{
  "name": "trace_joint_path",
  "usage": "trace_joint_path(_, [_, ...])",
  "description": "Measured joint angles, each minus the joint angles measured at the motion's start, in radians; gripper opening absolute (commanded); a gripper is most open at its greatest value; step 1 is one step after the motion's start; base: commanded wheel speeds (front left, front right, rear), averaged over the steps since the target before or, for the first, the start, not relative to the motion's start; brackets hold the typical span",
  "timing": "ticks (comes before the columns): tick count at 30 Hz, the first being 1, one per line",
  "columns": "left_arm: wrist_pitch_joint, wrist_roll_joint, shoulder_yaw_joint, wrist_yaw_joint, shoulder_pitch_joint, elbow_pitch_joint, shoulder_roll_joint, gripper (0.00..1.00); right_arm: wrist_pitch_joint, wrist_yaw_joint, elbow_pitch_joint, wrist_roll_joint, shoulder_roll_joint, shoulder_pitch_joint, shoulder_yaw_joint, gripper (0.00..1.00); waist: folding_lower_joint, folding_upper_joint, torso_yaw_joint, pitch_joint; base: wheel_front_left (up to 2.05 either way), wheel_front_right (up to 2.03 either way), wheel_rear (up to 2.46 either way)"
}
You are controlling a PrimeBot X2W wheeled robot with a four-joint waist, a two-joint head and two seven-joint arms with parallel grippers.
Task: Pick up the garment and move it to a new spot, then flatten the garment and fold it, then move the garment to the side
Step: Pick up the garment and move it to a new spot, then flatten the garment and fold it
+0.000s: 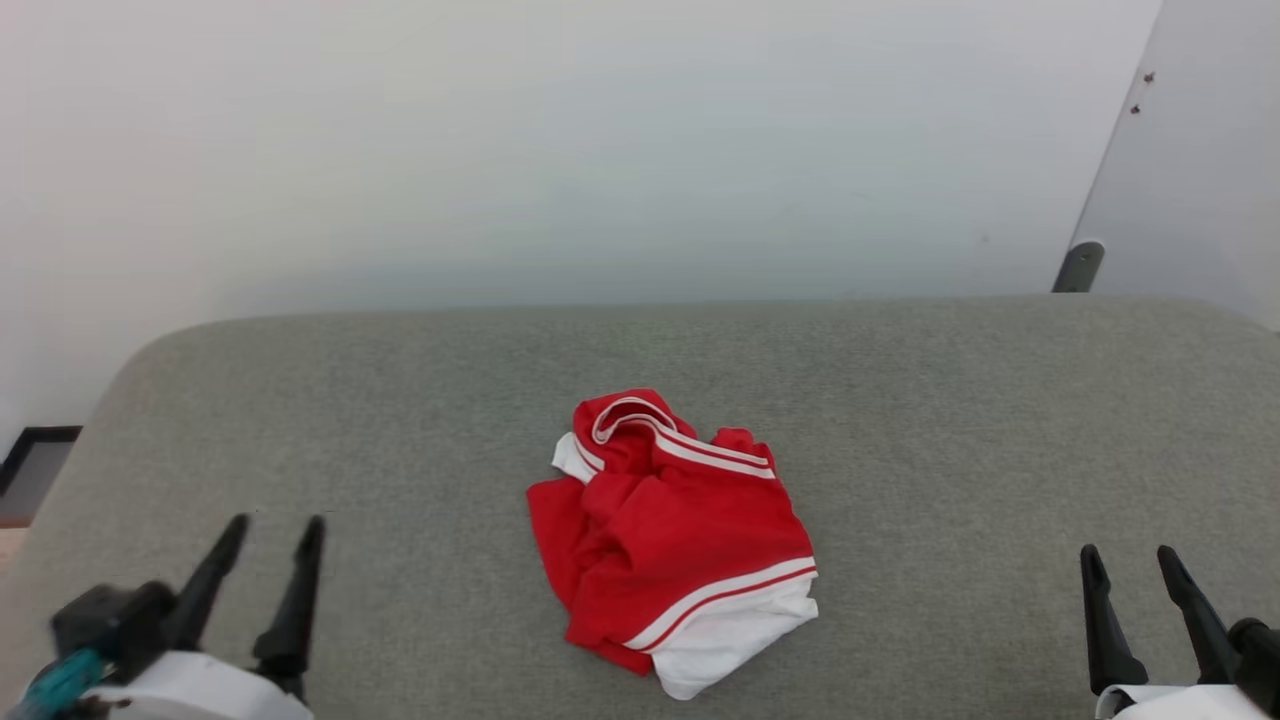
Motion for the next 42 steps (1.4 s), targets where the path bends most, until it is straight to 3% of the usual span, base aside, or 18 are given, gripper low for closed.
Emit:
trace_joint_path(8, [-0.026, 0.020, 0.092, -0.021, 0.070, 0.010, -0.040, 1.00, -0.003, 0.000, -0.021, -0.003, 0.005, 0.036, -0.033, 1.00, 0.0000, 0.0000, 0.020, -0.008, 0.00, 0.00, 0.00])
trace_joint_path(20, [-0.028, 0.104, 0.274, -0.102, 0.154, -0.006, -0.138, 1.00, -0.003, 0.000, -0.047, -0.008, 0.010, 0.066, -0.065, 1.00, 0.0000, 0.0000, 0.025, -0.006, 0.00, 0.00, 0.00])
trace_joint_path(31, [-0.028, 0.152, 0.319, -0.150, 0.158, 0.018, -0.190, 1.00, 0.003, 0.000, -0.060, -0.014, 0.021, 0.076, -0.067, 1.00, 0.0000, 0.0000, 0.030, -0.001, 0.00, 0.00, 0.00])
trace_joint_path(42, [-0.028, 0.189, 0.333, -0.152, 0.136, 0.026, -0.221, 1.00, 0.053, 0.000, -0.061, 0.005, 0.017, 0.062, 0.009, 1.00, 0.0000, 0.0000, 0.065, 0.012, 0.00, 0.00, 0.00])
